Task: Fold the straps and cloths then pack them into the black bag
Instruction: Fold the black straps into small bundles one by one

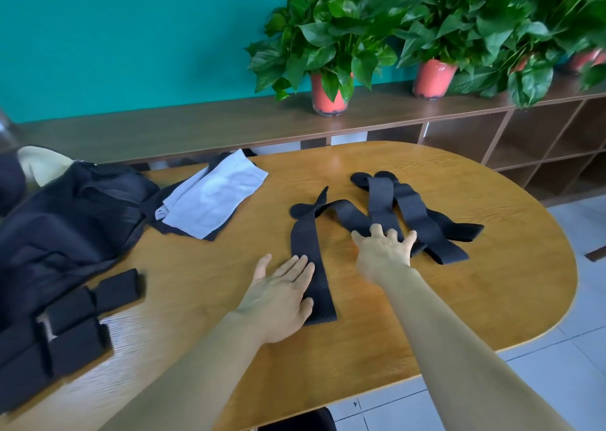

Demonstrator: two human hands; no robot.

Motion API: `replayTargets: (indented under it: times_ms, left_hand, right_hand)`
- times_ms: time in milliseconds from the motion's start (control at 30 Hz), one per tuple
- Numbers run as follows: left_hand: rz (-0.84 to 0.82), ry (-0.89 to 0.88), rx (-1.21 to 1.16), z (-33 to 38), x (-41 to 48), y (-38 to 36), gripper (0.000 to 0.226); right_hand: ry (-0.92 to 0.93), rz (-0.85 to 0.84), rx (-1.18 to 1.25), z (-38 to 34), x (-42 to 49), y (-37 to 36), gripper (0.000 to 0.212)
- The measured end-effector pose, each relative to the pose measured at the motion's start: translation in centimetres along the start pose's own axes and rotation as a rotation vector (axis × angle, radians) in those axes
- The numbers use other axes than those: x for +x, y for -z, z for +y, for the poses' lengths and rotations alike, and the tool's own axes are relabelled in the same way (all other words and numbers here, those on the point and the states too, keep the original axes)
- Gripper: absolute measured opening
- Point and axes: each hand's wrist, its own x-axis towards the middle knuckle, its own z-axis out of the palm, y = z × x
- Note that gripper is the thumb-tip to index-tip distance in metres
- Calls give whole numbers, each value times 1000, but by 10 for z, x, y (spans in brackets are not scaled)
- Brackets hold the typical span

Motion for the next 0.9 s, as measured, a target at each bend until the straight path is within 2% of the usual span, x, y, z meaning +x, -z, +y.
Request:
replayTargets:
  times_ms: [433, 900]
  left_hand:
    - [-23, 33, 34, -29, -73, -11, 60]
    - [13, 45, 26, -52, -110, -22, 61]
  right_hand:
    - [-41, -64, 7, -5, -5, 2, 85]
    - [-55, -84, 38, -7, -7, 7, 78]
